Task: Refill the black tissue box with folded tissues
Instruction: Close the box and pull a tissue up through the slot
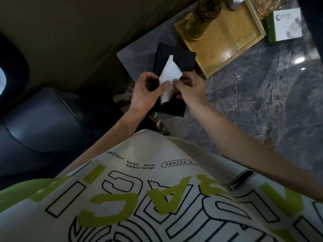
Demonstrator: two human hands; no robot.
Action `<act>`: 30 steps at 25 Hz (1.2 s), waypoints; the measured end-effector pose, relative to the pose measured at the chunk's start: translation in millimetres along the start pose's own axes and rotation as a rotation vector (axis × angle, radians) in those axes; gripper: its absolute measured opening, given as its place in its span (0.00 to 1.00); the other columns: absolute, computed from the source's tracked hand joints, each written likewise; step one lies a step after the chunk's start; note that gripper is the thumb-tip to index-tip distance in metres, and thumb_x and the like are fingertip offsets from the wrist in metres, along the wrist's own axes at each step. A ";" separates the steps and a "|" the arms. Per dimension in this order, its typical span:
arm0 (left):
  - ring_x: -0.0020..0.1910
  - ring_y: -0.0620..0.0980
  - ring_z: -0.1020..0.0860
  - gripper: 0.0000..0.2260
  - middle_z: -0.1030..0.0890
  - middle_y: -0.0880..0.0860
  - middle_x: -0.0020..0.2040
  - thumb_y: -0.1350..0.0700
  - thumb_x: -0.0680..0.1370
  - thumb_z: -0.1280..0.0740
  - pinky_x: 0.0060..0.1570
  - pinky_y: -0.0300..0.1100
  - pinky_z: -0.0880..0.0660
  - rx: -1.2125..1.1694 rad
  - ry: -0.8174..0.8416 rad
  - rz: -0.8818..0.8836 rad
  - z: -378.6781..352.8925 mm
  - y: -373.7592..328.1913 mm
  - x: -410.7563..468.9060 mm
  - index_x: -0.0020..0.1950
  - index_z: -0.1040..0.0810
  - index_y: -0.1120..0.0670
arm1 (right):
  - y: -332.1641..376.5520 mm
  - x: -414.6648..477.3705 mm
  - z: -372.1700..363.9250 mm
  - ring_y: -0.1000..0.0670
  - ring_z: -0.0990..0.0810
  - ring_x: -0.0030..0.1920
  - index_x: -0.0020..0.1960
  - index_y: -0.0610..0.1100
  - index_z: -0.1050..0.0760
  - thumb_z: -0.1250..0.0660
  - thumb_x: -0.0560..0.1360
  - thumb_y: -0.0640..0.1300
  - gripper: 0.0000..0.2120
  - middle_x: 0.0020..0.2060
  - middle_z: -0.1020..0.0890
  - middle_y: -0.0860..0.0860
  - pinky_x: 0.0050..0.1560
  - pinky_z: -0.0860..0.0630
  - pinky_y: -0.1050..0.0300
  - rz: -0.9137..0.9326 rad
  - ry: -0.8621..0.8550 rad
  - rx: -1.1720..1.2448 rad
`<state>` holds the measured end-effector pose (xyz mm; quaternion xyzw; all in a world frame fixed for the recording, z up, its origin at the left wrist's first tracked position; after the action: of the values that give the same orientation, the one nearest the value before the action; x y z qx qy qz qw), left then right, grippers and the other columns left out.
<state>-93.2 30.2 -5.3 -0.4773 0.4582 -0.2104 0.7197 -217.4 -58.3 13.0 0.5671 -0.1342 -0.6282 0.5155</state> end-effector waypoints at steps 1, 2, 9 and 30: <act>0.54 0.48 0.22 0.18 0.21 0.51 0.53 0.47 0.70 0.25 0.56 0.42 0.23 0.084 0.018 -0.024 -0.2 1.3 0.9 0.54 0.24 0.52 | 0.1 0.1 0.5 0.51 0.16 0.40 0.52 0.46 0.25 0.30 0.76 0.42 0.07 0.44 0.16 0.47 0.34 0.22 0.61 0.001 0.003 -0.023; 0.54 0.48 0.22 0.17 0.21 0.51 0.53 0.47 0.70 0.25 0.56 0.42 0.24 0.137 0.026 -0.044 -0.4 3.0 2.1 0.54 0.24 0.51 | 1.1 -0.2 0.8 0.52 0.16 0.39 0.50 0.47 0.25 0.31 0.76 0.43 0.04 0.42 0.15 0.48 0.33 0.22 0.61 0.006 0.004 -0.018; 0.52 0.42 0.21 0.08 0.21 0.47 0.53 0.55 0.81 0.38 0.47 0.35 0.24 -0.008 -0.070 0.076 5.1 13.8 6.4 0.59 0.28 0.54 | 4.4 -0.2 2.2 0.55 0.16 0.42 0.56 0.42 0.21 0.37 0.80 0.37 0.09 0.46 0.14 0.49 0.44 0.20 0.60 0.121 0.109 0.077; 0.49 0.36 0.20 0.07 0.18 0.40 0.49 0.53 0.80 0.38 0.45 0.29 0.25 -0.146 0.018 0.167 5.6 24.1 4.7 0.53 0.21 0.48 | -36.8 0.8 21.9 0.65 0.27 0.43 0.68 0.46 0.29 0.38 0.80 0.48 0.17 0.50 0.25 0.57 0.34 0.32 0.77 -0.059 -0.003 -0.208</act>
<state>-89.4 40.5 -28.0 -0.4867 0.5170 -0.1203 0.6938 -254.1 -52.1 -8.2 0.5135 -0.0523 -0.6544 0.5526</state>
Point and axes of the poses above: each hand's wrist, its own x-axis towards the middle knuckle, its own z-axis out of the back of the hand, y = z × x, the point moved 1 cm from there along x, towards the middle knuckle
